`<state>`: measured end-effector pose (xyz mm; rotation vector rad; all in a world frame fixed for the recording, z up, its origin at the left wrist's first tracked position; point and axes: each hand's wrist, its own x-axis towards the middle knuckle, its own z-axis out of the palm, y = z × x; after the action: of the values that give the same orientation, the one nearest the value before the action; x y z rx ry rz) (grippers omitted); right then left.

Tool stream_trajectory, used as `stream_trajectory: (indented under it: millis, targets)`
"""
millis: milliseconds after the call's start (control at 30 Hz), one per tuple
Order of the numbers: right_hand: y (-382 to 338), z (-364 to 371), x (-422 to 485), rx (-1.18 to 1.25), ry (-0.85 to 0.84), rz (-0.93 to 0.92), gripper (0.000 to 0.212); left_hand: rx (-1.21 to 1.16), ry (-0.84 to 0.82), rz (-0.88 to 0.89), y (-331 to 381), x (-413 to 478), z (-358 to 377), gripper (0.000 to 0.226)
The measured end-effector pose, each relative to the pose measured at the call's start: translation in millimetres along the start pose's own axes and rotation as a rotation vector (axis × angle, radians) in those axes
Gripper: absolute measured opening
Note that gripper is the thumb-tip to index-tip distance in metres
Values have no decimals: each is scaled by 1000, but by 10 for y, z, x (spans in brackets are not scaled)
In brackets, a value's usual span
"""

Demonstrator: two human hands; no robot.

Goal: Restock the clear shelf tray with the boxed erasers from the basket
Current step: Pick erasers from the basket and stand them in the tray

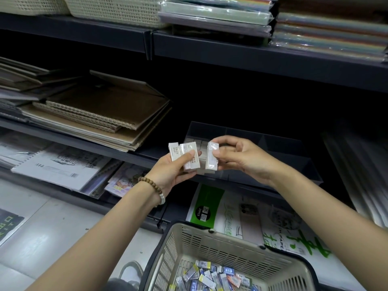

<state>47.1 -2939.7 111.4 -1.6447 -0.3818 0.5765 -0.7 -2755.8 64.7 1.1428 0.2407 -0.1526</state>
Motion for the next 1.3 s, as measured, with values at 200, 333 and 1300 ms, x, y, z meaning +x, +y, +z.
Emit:
stream_trajectory:
  millis: [200,333,1300]
  targets:
    - [32,133,-66,114,44,-14,19,-101,-43,51,18,-12,79,28]
    - [51,186,-119,144,22,5,17,-132,-29,51,29,-31,80,25]
    - [2,6,-120,200,189,58,16,-7,-1,172,-45,-24,123,13]
